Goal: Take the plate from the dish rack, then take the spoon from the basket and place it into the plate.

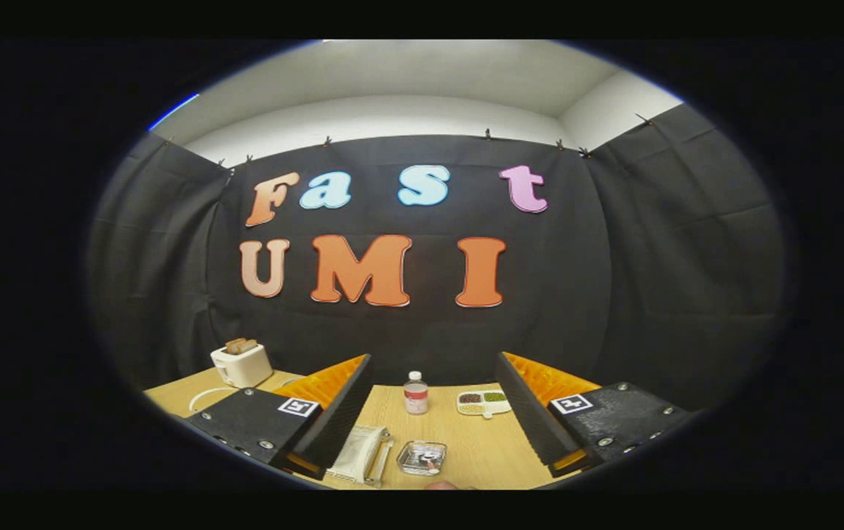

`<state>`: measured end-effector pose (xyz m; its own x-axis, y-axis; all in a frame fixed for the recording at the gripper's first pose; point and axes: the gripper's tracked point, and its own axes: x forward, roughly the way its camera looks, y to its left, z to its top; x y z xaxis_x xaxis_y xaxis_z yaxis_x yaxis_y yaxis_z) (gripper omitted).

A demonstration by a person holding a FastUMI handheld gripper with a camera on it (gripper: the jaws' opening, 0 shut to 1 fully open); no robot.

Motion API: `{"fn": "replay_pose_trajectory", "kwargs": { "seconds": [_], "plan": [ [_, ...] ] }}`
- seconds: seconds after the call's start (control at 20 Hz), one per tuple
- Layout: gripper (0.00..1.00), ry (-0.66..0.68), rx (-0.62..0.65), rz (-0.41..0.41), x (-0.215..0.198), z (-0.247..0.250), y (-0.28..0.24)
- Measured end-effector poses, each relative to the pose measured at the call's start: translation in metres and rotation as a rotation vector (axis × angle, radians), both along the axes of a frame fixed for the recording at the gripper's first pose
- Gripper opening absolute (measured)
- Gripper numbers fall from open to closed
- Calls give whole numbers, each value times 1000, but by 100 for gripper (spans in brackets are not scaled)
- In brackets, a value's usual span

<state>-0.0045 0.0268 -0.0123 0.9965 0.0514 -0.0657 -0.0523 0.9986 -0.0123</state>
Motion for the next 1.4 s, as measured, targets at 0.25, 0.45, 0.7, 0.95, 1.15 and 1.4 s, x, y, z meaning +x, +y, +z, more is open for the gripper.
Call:
{"fn": "replay_pose_trajectory", "kwargs": {
  "seconds": [0.25, 0.45, 0.7, 0.95, 1.15, 1.4],
  "plan": [
    [99, 14, 2, 13, 3, -1, 6],
    [99, 15, -4, 14, 3, 0, 7],
    [99, 29, -4, 15, 6, -2, 9],
    [99, 69, 8, 32, 9, -13, 15],
    [99, 134, 16, 56, 16, -28, 26],
    [99, 251, 7, 101, 24, -57, 50]
  ]
}}
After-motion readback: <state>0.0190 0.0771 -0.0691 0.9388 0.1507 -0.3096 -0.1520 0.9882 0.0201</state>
